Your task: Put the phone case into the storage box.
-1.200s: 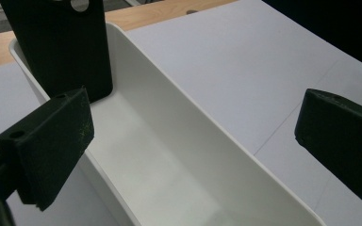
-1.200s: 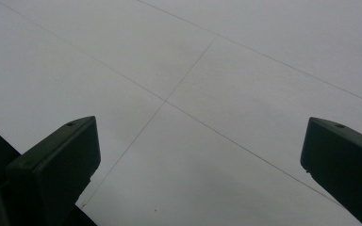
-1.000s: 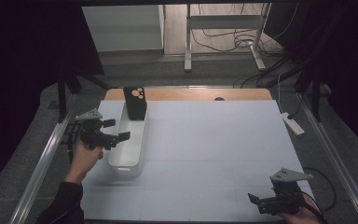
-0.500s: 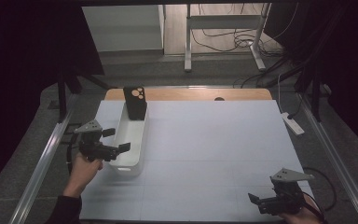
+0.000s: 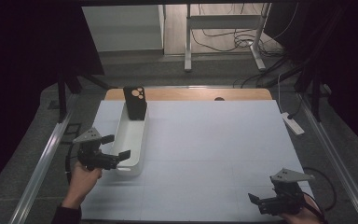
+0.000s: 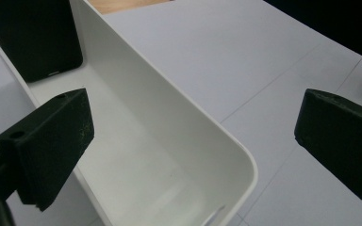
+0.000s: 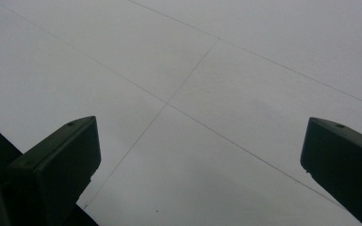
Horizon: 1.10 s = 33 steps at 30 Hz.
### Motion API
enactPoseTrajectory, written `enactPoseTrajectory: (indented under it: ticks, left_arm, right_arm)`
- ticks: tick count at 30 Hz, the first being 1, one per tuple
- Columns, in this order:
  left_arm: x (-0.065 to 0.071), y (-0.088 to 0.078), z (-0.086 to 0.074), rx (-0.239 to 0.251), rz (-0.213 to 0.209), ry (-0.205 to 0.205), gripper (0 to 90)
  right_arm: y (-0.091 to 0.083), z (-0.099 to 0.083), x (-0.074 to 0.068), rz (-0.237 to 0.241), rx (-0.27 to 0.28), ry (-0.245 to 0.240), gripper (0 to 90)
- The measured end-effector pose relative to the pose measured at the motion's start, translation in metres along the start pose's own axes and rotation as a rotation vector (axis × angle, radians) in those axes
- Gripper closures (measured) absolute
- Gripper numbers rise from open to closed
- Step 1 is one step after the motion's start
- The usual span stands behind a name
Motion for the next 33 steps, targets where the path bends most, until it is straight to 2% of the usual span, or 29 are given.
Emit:
enactPoseTrajectory:
  ticks: [12,27,33]
  left_arm:
    - [0.014,-0.017,-0.014,-0.006,0.018,0.002,0.0]
    - [0.031,-0.03,-0.028,-0.052,0.059,0.04,0.0]
    - [0.034,-0.037,-0.033,-0.049,0.073,0.028,0.0]
  right_arm:
    - [0.0,0.0,0.0,-0.001,-0.002,0.0,0.0]
    - [0.0,0.0,-0.001,0.0,-0.003,0.0,0.0]
    - [0.0,0.0,-0.001,0.005,0.0,-0.008,0.0]
Point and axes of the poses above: each handheld gripper's, and its own axes: y roughly forward along the jaws, z roughly out of its top, x roughly to its right, the point moved 3 cm from there along y, roughly forward along the jaws, and after that the axes turned 12 degrees about x, right-handed, at the moved point
